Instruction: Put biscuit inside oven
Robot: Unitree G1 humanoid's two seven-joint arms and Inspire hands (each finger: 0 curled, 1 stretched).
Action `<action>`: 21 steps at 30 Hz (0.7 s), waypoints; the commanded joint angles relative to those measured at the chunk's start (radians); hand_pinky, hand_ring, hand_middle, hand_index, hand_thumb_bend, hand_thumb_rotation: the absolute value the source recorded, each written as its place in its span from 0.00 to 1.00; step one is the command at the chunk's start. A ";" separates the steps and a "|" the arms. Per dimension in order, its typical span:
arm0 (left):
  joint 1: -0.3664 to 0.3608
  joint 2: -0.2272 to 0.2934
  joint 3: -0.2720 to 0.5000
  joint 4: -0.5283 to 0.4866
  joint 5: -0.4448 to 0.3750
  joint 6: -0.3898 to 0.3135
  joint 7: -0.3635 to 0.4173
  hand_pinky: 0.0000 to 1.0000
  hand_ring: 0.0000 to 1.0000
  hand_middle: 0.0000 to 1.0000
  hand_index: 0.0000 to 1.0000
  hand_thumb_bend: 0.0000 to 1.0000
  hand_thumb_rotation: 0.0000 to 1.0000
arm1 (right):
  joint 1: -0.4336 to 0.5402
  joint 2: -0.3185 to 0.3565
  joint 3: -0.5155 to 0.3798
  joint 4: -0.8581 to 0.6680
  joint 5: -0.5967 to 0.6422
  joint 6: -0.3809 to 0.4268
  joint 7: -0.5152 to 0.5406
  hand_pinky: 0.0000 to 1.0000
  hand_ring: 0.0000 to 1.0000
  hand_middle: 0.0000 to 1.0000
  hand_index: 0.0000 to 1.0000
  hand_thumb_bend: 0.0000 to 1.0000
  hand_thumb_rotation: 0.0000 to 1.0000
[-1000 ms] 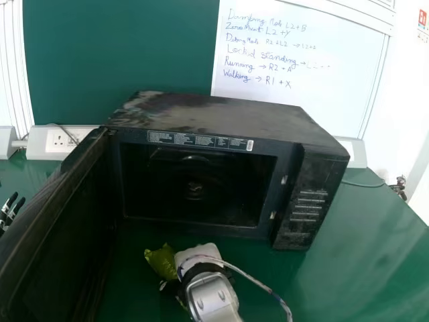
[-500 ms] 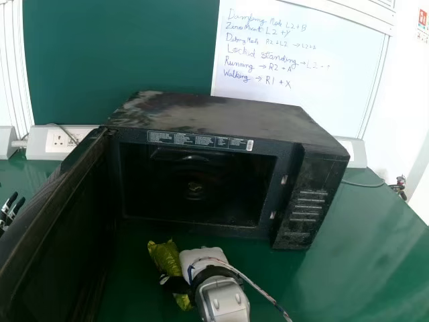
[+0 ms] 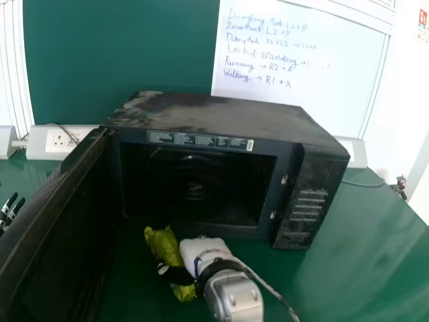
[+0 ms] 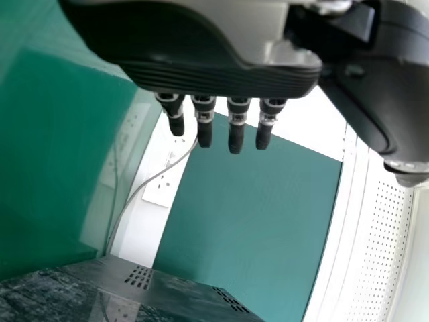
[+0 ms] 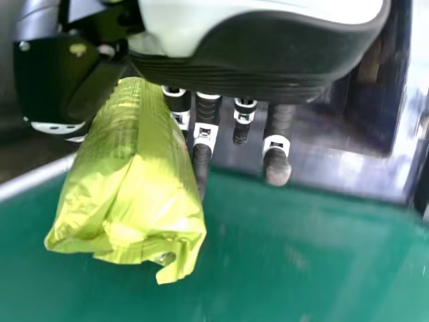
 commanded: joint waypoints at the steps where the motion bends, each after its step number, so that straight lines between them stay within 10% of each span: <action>1: -0.014 0.004 -0.006 0.004 0.002 -0.004 -0.008 0.80 0.85 0.86 0.91 0.91 0.77 | -0.035 -0.008 -0.024 -0.022 0.019 -0.010 -0.018 0.07 0.13 0.47 0.74 0.57 0.00; 21: -0.006 -0.001 0.001 0.002 -0.009 -0.007 -0.013 0.82 0.85 0.87 0.91 0.89 0.77 | -0.192 -0.072 -0.105 0.078 0.101 -0.025 -0.106 0.08 0.14 0.47 0.74 0.57 0.00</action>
